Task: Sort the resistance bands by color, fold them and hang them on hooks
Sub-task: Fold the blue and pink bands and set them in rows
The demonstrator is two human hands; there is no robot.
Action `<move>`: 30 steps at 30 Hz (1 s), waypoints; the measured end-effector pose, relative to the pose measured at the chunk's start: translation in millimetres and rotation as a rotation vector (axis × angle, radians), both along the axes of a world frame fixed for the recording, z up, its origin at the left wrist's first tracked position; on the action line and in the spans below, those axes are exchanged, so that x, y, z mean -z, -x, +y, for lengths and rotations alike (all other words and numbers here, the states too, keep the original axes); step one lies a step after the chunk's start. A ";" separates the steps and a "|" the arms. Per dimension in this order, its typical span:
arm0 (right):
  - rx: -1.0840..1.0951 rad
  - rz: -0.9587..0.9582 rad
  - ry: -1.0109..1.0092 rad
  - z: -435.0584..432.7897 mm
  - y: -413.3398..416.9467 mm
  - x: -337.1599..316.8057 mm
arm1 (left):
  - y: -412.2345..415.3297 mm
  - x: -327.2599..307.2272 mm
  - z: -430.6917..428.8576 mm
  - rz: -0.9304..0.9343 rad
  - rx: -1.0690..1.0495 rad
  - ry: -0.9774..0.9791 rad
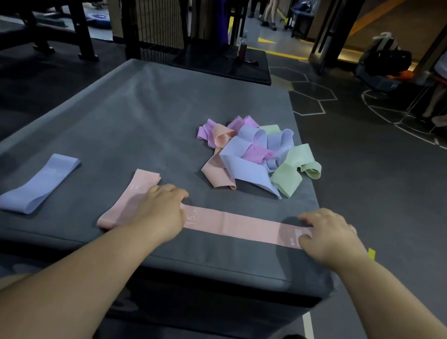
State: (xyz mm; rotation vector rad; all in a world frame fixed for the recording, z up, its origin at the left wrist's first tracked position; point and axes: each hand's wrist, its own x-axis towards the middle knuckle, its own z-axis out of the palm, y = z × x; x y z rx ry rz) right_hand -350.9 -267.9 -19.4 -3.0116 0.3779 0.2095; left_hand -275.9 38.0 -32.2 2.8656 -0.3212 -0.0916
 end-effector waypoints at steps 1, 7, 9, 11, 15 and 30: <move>0.009 0.005 -0.022 -0.4 -0.6 -1.2 | -0.6 -0.9 -0.1 0.026 -0.029 0.017; 0.066 -0.020 -0.113 -1.7 -2.8 -4.8 | -10.2 -0.5 3.7 0.153 -0.190 0.099; 0.115 -0.024 -0.168 -3.4 -2.4 -5.4 | -11.2 -2.2 3.8 0.168 -0.207 0.096; 0.134 -0.040 -0.197 -5.3 -1.4 -5.5 | -10.2 -4.4 3.2 0.171 -0.210 0.120; 0.116 -0.069 -0.205 -7.4 -0.3 -6.4 | -8.8 -5.3 8.0 0.198 -0.244 0.325; -0.019 -0.376 -0.332 -13.9 3.7 -2.7 | -10.2 -6.0 11.9 0.207 -0.243 0.968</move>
